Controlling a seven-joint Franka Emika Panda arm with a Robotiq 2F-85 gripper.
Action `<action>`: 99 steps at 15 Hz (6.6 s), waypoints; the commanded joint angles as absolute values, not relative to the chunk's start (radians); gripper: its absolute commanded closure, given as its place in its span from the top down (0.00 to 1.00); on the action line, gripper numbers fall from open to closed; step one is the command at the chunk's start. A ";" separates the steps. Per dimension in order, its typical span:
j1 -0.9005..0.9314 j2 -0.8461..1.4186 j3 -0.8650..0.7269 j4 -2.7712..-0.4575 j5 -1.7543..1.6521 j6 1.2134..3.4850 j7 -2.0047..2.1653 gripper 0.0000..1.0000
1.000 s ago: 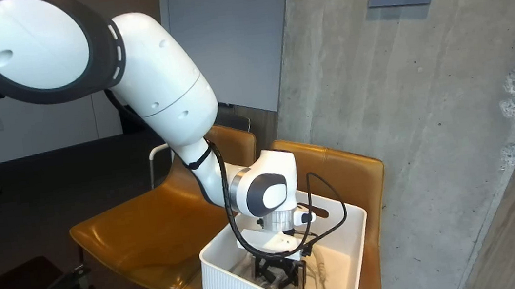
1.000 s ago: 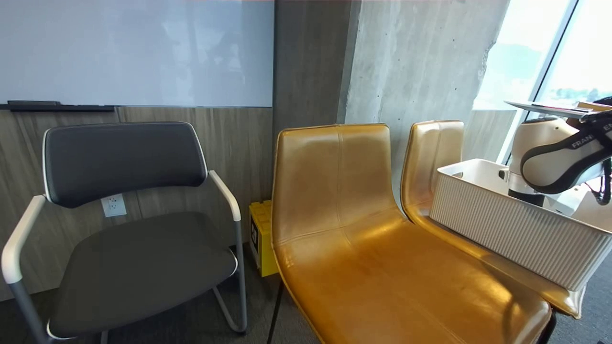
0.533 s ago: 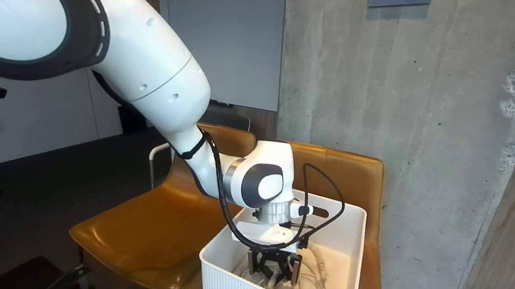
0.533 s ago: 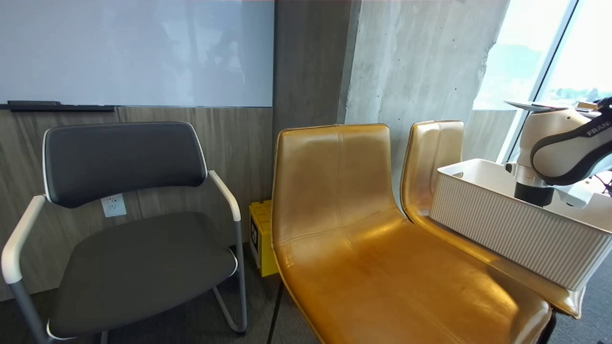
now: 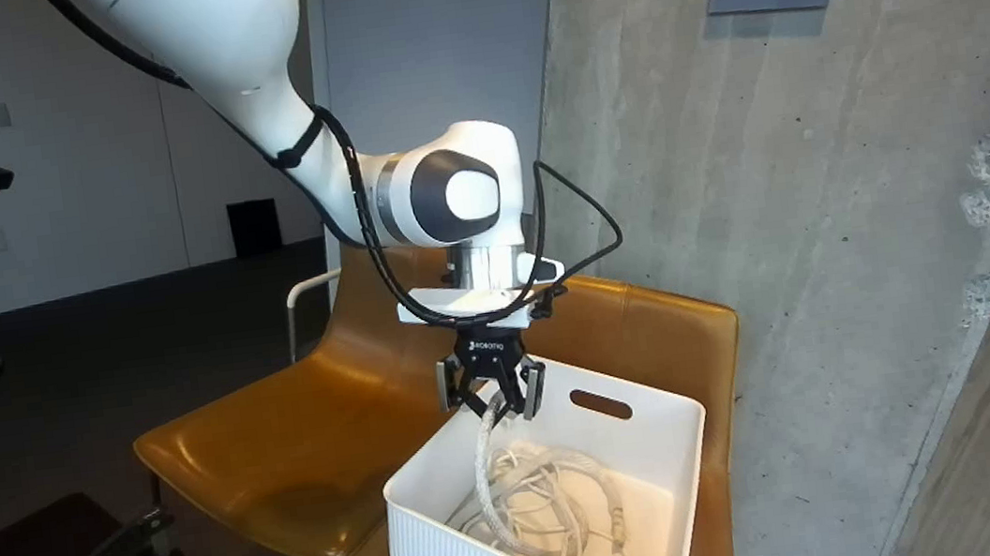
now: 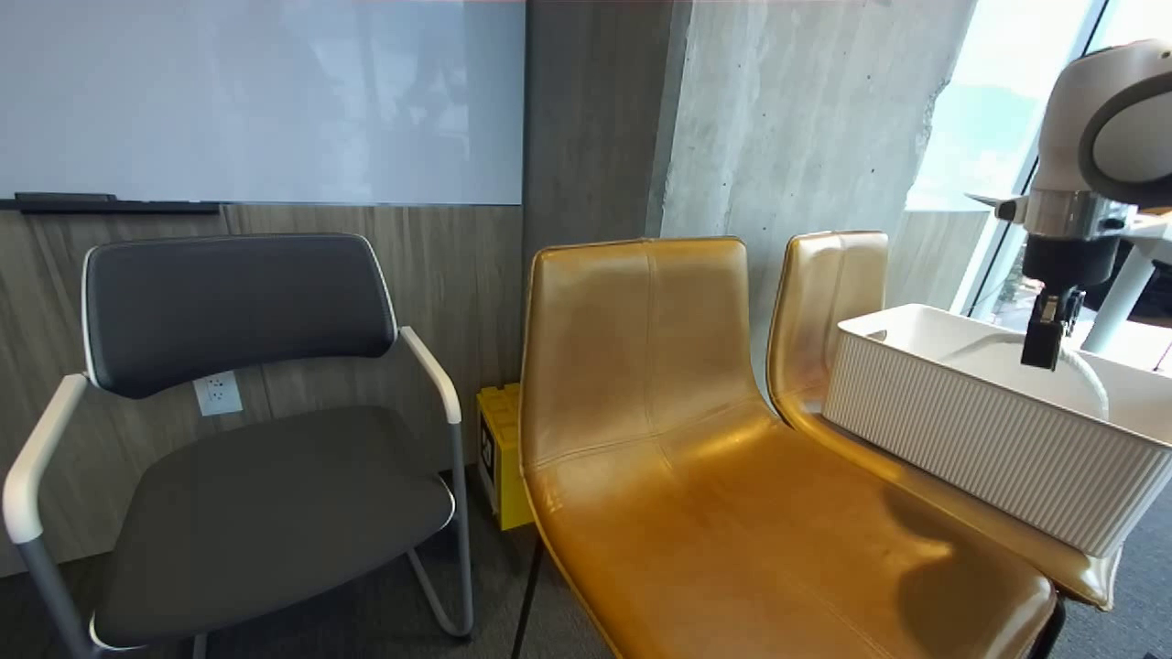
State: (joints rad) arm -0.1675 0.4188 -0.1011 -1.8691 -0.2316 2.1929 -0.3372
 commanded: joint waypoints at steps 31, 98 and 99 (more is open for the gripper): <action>0.374 0.695 0.136 -1.003 -0.383 1.503 -0.324 0.00; 0.206 0.568 0.214 -1.677 -0.763 1.817 -0.649 0.03; 0.237 0.575 0.233 -1.655 -0.738 1.800 -0.640 0.03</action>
